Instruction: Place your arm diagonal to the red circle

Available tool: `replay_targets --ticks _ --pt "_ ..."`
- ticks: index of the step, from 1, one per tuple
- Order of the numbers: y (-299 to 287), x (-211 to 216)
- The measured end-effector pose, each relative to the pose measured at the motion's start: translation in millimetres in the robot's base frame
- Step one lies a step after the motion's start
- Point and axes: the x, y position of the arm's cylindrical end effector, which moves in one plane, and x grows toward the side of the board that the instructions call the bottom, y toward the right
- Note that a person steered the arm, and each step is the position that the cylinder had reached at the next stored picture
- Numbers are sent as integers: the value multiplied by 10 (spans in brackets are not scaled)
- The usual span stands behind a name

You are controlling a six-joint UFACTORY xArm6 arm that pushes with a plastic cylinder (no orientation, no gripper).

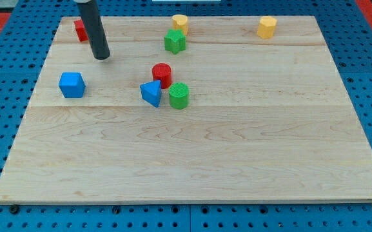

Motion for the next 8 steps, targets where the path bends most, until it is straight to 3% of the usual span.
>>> replay_targets --ticks 5,6,7,8 --pt "-195 -59" --pt "48 -305" --pt "657 -291" --pt "597 -290"
